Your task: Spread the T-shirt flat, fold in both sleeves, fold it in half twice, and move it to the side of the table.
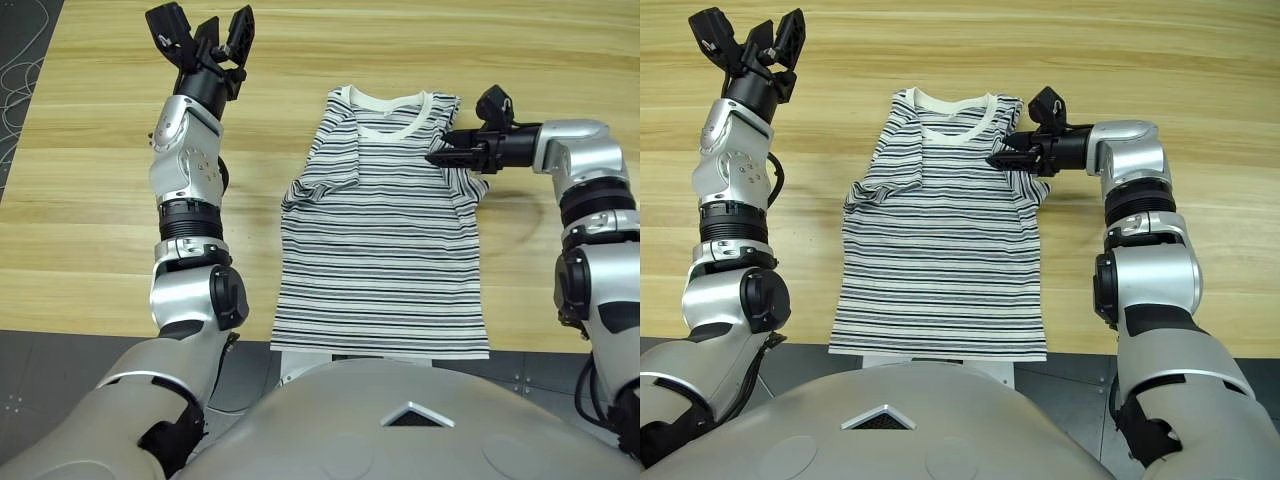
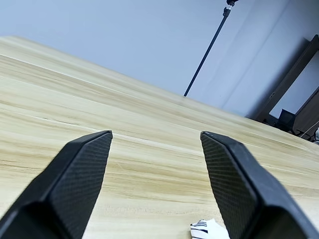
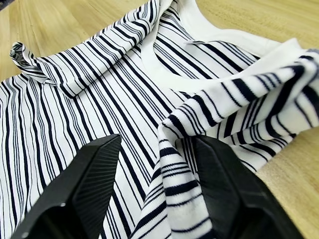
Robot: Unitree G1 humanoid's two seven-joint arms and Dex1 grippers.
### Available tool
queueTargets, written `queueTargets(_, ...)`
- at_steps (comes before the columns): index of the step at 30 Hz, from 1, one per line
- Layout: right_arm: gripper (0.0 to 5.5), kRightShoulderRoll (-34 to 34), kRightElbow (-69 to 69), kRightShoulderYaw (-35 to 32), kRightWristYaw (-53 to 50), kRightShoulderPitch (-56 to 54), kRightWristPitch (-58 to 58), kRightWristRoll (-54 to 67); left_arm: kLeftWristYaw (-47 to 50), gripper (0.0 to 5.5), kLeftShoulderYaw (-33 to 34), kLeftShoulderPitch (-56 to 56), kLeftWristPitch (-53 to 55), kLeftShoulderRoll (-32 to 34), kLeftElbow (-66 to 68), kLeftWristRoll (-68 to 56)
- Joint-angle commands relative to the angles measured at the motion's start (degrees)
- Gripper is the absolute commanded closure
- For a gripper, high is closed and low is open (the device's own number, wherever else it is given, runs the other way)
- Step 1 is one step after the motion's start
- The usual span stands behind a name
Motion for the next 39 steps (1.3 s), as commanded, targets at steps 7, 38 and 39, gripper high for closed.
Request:
queueTargets(7, 1.08, 2.7, -0.9, -0.4, -0.1, 0.0, 1.0, 1.8, -0.2, 2.18, -0.2, -2.2, -0.2, 0.0, 1.1, 0.4)
queueTargets(38, 0.03, 3.6, -4.8, -1.2, 3.0, -1.2, 1.0, 4.8, -0.4, 2.18, 0.4, -4.0, -3.7, -0.7, 7.2, 0.5)
queueTargets(39, 0.03, 3.2, -4.9, -1.7, 2.9, -1.5, 1.4, 5.1, -0.6, 2.18, 0.5, -4.2, -3.9, -0.6, 7.6, 0.5)
